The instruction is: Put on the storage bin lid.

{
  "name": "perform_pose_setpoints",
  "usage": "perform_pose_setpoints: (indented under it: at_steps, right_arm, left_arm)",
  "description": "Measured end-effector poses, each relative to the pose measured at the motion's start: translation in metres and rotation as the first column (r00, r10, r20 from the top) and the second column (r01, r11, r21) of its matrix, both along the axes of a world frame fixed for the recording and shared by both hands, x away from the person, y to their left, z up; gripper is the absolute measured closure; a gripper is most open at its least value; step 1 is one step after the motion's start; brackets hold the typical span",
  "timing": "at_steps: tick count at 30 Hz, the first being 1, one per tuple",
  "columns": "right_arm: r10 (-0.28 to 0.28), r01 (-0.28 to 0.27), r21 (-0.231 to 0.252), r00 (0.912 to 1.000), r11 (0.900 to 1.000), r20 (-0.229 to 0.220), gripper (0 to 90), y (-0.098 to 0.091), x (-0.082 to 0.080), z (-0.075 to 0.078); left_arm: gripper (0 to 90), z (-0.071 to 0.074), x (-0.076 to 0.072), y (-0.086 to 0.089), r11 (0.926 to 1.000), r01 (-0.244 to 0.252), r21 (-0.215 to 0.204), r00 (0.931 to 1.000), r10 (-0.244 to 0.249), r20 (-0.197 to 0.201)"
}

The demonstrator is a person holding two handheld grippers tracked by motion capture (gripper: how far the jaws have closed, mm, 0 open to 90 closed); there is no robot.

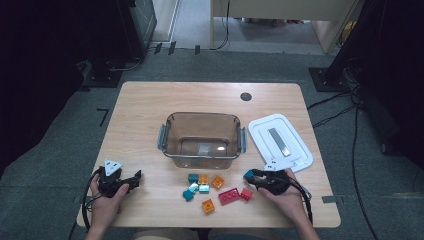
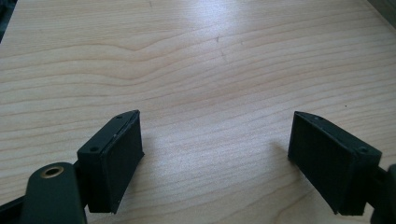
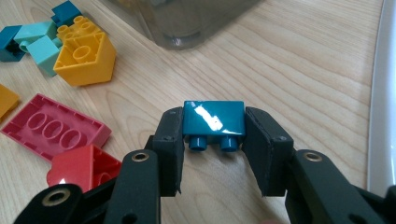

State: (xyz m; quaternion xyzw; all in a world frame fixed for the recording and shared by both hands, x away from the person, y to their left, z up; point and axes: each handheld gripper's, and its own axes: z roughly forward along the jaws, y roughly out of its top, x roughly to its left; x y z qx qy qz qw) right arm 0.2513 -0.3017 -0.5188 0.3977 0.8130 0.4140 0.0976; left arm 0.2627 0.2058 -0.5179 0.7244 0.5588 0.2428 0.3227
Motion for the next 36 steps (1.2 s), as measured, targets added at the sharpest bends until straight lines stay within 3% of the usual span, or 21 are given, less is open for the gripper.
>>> perform_pose_setpoints:
  at_steps: [18, 25, 36]
  right_arm:
    - [-0.044, 0.043, 0.033, 0.9990, 0.9985, 0.013, 60.1, -0.003, 0.004, 0.009]
    - [-0.055, 0.054, 0.045, 0.9979, 0.9975, 0.034, 60.1, -0.004, 0.003, 0.026]
    - [-0.071, 0.067, 0.073, 0.9960, 0.9951, 0.054, 60.1, -0.006, 0.007, 0.064]
  left_arm:
    - [17.7, 0.000, 0.000, -0.001, 1.0000, 0.000, 0.008, 1.0000, 0.000, -0.001]
    - [17.7, 0.000, 0.000, -0.001, 1.0000, -0.001, 0.006, 1.0000, 0.001, 0.000]
    - [17.6, 0.000, 0.000, -0.001, 1.0000, -0.001, 0.009, 1.0000, 0.001, -0.001]
